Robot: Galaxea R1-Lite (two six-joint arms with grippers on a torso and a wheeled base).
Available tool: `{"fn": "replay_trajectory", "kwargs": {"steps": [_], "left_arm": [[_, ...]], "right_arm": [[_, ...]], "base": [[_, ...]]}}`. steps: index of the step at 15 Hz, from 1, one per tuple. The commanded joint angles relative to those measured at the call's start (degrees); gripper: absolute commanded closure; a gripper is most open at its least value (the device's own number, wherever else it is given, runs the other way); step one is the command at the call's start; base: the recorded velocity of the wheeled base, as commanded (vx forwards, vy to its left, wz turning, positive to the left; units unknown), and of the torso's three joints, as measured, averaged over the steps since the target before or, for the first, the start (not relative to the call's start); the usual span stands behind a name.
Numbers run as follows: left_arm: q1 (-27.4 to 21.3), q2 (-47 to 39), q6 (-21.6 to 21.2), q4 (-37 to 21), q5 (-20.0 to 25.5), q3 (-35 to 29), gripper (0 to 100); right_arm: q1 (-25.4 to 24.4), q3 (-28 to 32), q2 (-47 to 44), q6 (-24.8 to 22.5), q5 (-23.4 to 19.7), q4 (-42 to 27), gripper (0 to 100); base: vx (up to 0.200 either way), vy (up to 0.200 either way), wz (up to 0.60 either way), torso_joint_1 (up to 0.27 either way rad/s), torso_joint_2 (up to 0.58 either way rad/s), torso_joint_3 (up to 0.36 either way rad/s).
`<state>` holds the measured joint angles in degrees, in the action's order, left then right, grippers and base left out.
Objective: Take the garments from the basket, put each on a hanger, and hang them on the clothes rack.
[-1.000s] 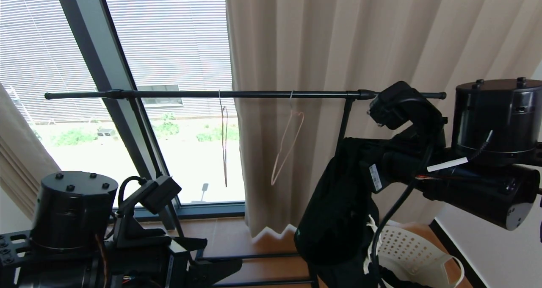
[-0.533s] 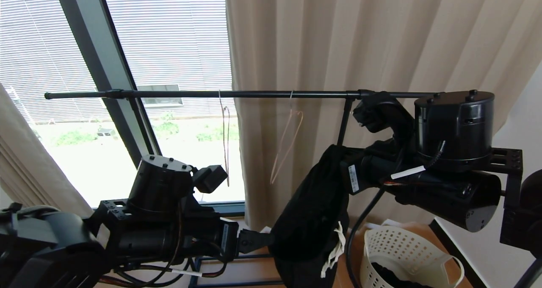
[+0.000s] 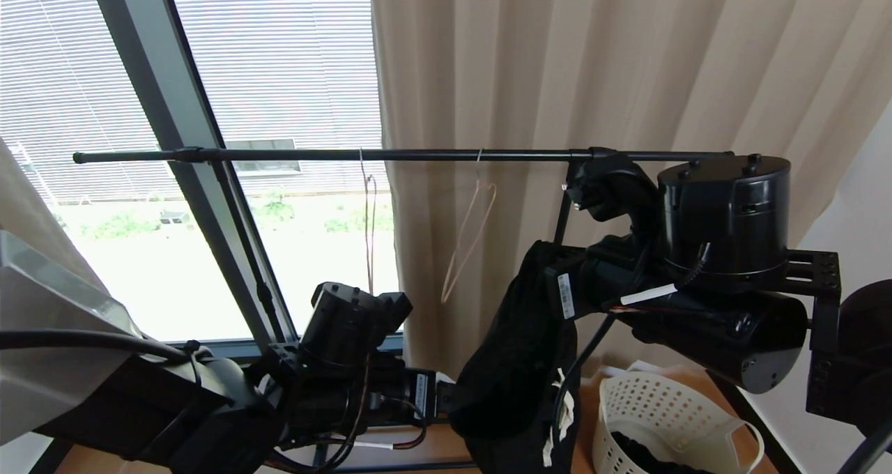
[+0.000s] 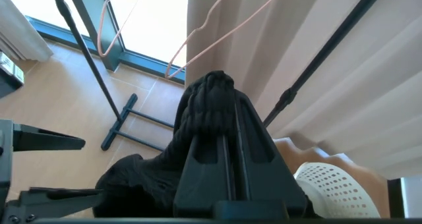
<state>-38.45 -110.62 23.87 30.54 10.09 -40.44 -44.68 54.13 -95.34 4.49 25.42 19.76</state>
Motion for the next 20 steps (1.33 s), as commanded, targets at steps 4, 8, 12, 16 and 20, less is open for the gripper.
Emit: {"fn": "replay_trajectory", "kwargs": {"steps": [4, 8, 12, 16, 20], "left_arm": [[-1.01, -2.76, 0.12, 1.81, -1.74, -0.17, 0], [-1.28, -3.29, 0.04, 1.98, -2.89, -0.26, 0], [-2.24, -4.17, 0.04, 2.42, -7.81, -1.14, 0], [-2.68, -6.28, 0.04, 3.30, -7.98, -0.78, 0], [-4.09, -7.07, -0.05, 3.30, -8.69, -0.70, 100]], "right_arm": [[-0.23, -0.69, 0.68, 0.70, 0.86, 0.10, 100], [-0.23, -0.60, 1.39, 0.61, 1.74, 0.10, 100], [-0.23, -0.69, 1.56, 0.61, 2.00, 0.37, 100], [-0.23, -0.34, 1.74, 0.61, 2.00, 1.42, 100], [-0.23, -0.51, 2.27, 0.61, 1.92, 3.09, 100]], "base": [[0.000, 0.000, 0.00, 0.000, 0.00, 0.000], [0.000, 0.000, 0.00, 0.000, 0.00, 0.000], [0.000, 0.000, 0.00, 0.000, 0.00, 0.000], [0.000, 0.000, 0.00, 0.000, 0.00, 0.000], [0.000, 0.000, 0.00, 0.000, 0.00, 0.000]]}}
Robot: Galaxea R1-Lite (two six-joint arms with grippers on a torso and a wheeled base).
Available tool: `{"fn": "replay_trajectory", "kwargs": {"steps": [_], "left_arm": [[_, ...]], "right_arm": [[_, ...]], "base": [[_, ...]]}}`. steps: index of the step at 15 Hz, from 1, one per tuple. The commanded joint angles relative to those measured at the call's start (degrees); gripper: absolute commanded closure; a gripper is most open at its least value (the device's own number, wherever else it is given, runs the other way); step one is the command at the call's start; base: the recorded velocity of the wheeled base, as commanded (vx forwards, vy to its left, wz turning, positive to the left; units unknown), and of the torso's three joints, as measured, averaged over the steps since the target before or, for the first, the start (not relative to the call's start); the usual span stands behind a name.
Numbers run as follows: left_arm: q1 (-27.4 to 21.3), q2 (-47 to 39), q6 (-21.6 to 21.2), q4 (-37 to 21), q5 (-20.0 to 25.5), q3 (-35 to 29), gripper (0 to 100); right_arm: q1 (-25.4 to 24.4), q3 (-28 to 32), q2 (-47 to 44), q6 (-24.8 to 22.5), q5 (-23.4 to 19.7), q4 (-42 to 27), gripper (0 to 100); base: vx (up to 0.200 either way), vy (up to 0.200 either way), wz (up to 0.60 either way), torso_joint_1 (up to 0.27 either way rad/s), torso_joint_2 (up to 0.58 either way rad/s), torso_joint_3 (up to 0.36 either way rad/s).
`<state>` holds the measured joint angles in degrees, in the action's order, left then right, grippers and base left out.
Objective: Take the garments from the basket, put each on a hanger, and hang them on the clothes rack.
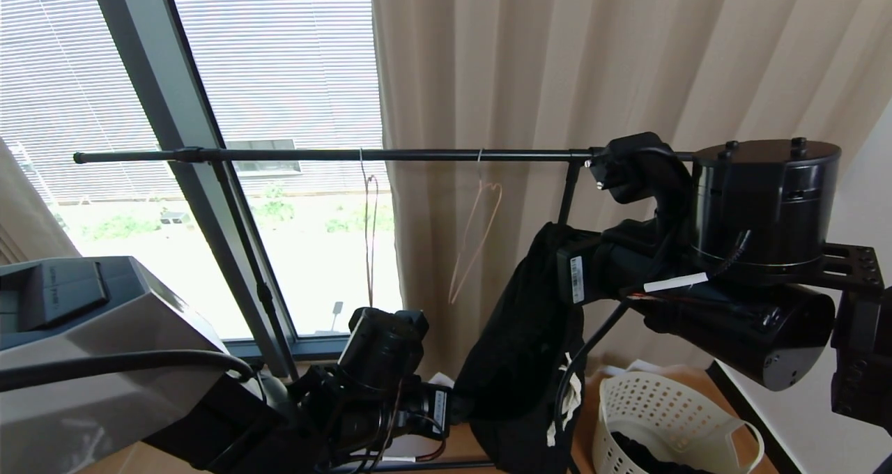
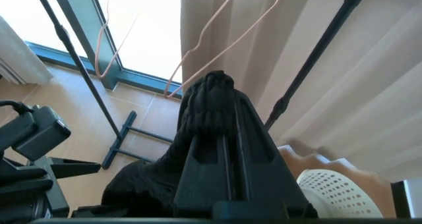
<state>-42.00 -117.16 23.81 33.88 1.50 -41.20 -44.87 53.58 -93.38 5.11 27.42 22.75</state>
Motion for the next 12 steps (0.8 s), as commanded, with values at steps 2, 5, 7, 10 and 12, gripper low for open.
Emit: {"fn": "replay_trajectory", "kwargs": {"steps": [2, 5, 7, 10, 12], "left_arm": [[-0.54, -0.79, 0.01, -0.04, -0.36, 0.07, 100], [-0.63, -0.61, 0.01, 0.31, -0.36, 0.16, 100], [0.07, 0.97, -0.17, 2.68, -0.97, 0.77, 100], [3.32, 5.37, -2.01, 2.51, -1.15, 0.77, 100], [6.31, 8.18, -3.68, 2.07, -1.15, 0.34, 100]], "right_arm": [[0.05, 0.12, 0.48, -0.01, 0.01, 0.19, 100], [2.07, 0.39, 0.39, -0.27, 0.09, 0.10, 100], [3.83, 0.65, 0.30, -0.63, 1.06, -0.07, 100], [5.59, 0.04, -0.75, -3.00, 2.55, -0.60, 100], [5.67, -0.14, -0.93, -3.70, 3.43, -1.21, 100]], "base": [[0.000, 0.000, 0.00, 0.000, 0.00, 0.000], [0.000, 0.000, 0.00, 0.000, 0.00, 0.000], [0.000, 0.000, 0.00, 0.000, 0.00, 0.000], [0.000, 0.000, 0.00, 0.000, 0.00, 0.000], [0.000, 0.000, 0.00, 0.000, 0.00, 0.000]]}}
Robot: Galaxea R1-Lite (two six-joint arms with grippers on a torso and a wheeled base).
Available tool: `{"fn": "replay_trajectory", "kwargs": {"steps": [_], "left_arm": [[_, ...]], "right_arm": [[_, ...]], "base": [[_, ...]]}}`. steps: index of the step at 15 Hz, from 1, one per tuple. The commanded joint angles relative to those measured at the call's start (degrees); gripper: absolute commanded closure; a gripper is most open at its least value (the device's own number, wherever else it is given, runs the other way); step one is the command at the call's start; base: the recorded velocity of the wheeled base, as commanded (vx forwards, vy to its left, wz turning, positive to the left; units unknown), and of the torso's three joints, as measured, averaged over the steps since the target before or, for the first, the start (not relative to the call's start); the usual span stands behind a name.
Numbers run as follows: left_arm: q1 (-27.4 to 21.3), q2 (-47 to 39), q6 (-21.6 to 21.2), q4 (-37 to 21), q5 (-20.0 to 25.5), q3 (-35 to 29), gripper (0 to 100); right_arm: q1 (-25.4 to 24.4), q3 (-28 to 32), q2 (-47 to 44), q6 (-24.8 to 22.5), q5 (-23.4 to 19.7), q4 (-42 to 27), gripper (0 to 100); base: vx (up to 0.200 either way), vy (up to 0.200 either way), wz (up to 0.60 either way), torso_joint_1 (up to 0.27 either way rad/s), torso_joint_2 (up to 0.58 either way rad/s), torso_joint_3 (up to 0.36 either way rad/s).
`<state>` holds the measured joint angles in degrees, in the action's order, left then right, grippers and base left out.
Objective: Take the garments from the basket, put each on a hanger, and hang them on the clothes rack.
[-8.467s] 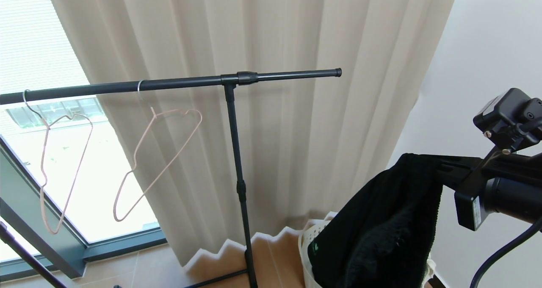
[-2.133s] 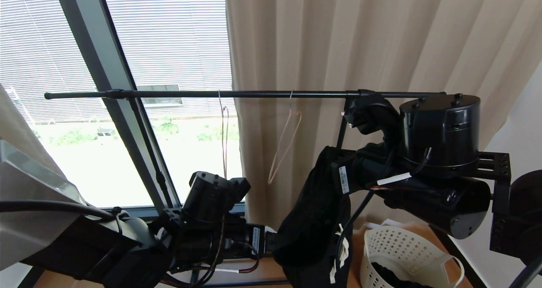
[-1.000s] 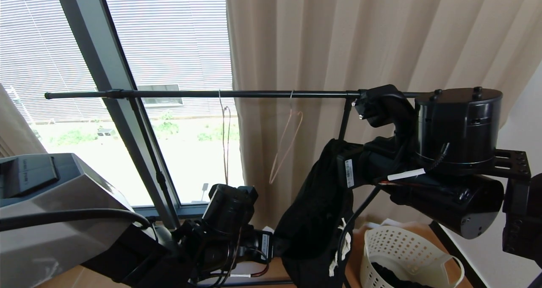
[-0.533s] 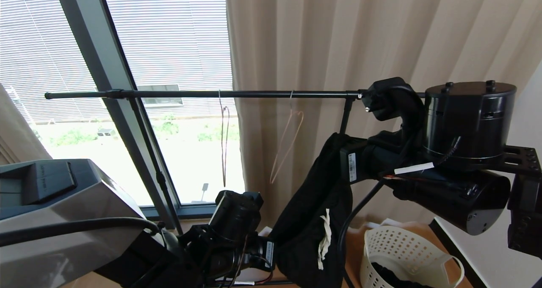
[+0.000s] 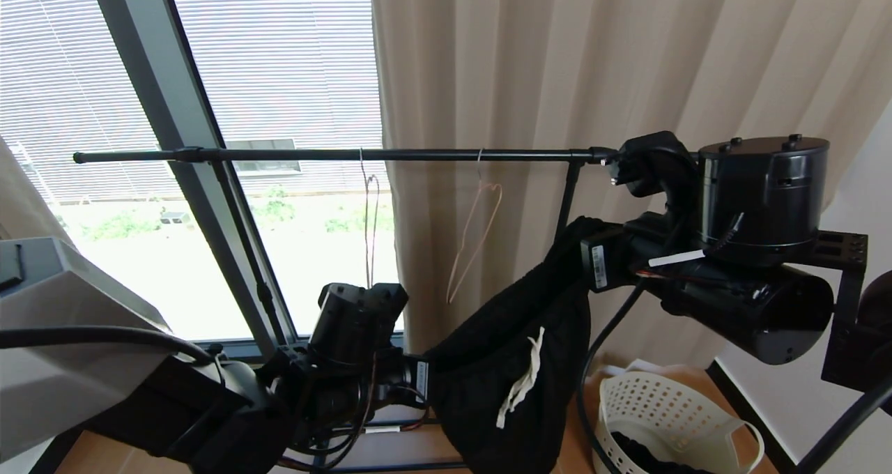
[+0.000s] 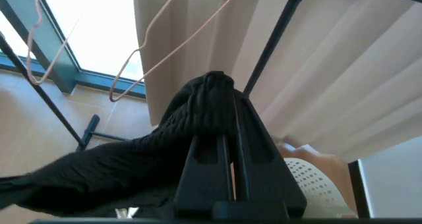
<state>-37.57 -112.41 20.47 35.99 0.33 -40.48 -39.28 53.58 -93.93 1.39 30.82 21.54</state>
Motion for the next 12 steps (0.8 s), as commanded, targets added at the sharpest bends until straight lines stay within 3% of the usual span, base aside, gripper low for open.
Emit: {"fn": "replay_trajectory", "kwargs": {"steps": [1, 6, 9, 12], "left_arm": [[3.38, 3.60, -2.80, -1.36, -0.07, -1.53, 100], [7.86, 4.74, -4.82, -17.35, -0.15, -12.16, 100], [7.42, 6.85, -7.11, -33.79, -0.94, -20.60, 100], [6.11, 7.20, -7.28, -41.26, -5.16, -22.18, 100]], "right_arm": [[0.08, -0.23, -0.29, -1.39, 0.03, -1.77, 100], [-0.10, 0.39, 0.06, -2.09, -0.41, -11.52, 100], [-0.71, 0.04, -1.70, -2.09, 0.12, -11.96, 100], [-1.77, -1.81, -1.61, -2.09, 2.84, -12.05, 100]], "base": [[0.000, 0.000, 0.00, 0.000, 0.00, 0.000], [0.000, 0.000, 0.00, 0.000, 0.00, 0.000], [0.000, 0.000, 0.00, 0.000, 0.00, 0.000], [0.000, 0.000, 0.00, 0.000, 0.00, 0.000]]}}
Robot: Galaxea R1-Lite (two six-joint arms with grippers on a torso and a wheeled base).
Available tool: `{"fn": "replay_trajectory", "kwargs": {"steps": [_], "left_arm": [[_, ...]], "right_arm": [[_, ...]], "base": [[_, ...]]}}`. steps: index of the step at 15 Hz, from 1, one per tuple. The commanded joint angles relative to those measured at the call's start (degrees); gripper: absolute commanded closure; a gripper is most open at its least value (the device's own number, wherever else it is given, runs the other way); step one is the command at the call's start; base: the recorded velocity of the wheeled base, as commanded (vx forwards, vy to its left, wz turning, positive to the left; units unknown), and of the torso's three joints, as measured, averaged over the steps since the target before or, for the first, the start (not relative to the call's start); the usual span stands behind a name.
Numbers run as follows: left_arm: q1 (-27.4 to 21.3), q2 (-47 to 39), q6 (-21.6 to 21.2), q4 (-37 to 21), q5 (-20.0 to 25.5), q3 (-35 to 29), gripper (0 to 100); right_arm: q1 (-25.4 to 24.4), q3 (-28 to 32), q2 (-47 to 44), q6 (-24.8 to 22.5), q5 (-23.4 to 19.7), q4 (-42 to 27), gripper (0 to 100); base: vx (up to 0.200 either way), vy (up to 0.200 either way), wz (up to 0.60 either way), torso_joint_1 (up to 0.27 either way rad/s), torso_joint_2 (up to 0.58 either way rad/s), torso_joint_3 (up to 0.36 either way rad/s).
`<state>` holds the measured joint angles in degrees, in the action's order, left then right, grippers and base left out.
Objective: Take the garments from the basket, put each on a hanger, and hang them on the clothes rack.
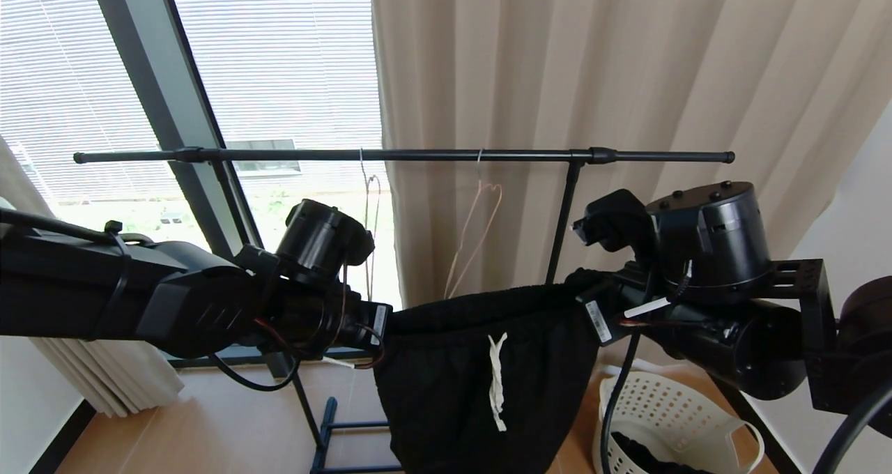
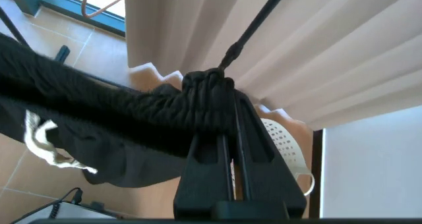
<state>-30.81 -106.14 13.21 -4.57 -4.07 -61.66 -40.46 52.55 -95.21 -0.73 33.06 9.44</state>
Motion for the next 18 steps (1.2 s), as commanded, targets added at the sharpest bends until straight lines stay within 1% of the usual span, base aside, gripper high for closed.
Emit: {"fn": "replay_trajectory", "kwargs": {"steps": [1, 2, 3, 5, 6, 8, 10, 12, 15, 18], "left_arm": [[-1.19, 0.94, -0.12, -1.58, -1.47, -0.57, 100], [-1.27, 1.03, -0.56, -1.93, -1.82, -0.13, 100], [-1.01, 0.94, -1.35, -1.93, -2.96, 0.05, 100], [-0.92, 1.20, -1.53, -1.84, -4.19, 0.84, 100], [-0.75, 1.73, -1.61, -1.76, -4.19, 1.19, 100], [0.31, 2.52, -1.53, -1.58, -4.19, 2.33, 100], [2.15, 4.10, -1.61, -1.49, -4.01, 4.00, 100], [3.65, 4.81, -1.61, -1.41, -3.84, 4.44, 100], [3.74, 4.72, -1.53, 0.62, -3.05, 4.36, 100], [2.50, 4.45, -1.44, 3.17, 0.47, 1.89, 100]], "right_arm": [[-0.85, -1.58, -0.33, 0.12, 2.89, 0.23, 100], [-0.85, -2.46, 0.02, 0.20, 4.38, 0.58, 100], [-0.85, -3.07, 0.20, 0.38, 4.56, 0.85, 100], [-0.76, -3.16, 0.81, 0.56, 4.64, 0.94, 100], [-0.67, -3.16, 1.43, 0.47, 4.64, 0.85, 100], [0.91, -3.16, 2.04, 0.47, 4.64, 0.94, 100], [4.25, -2.72, 3.01, 0.20, 4.56, 0.85, 100], [6.45, -2.46, 3.27, -0.06, 4.56, 0.85, 100], [6.80, -3.60, 4.07, -0.41, 4.56, 0.76, 100], [4.86, -5.71, 5.56, -1.47, 4.64, 0.58, 100]], "base": [[0.000, 0.000, 0.00, 0.000, 0.00, 0.000], [0.000, 0.000, 0.00, 0.000, 0.00, 0.000], [0.000, 0.000, 0.00, 0.000, 0.00, 0.000], [0.000, 0.000, 0.00, 0.000, 0.00, 0.000], [0.000, 0.000, 0.00, 0.000, 0.00, 0.000], [0.000, 0.000, 0.00, 0.000, 0.00, 0.000], [0.000, 0.000, 0.00, 0.000, 0.00, 0.000], [0.000, 0.000, 0.00, 0.000, 0.00, 0.000], [0.000, 0.000, 0.00, 0.000, 0.00, 0.000], [0.000, 0.000, 0.00, 0.000, 0.00, 0.000]]}}
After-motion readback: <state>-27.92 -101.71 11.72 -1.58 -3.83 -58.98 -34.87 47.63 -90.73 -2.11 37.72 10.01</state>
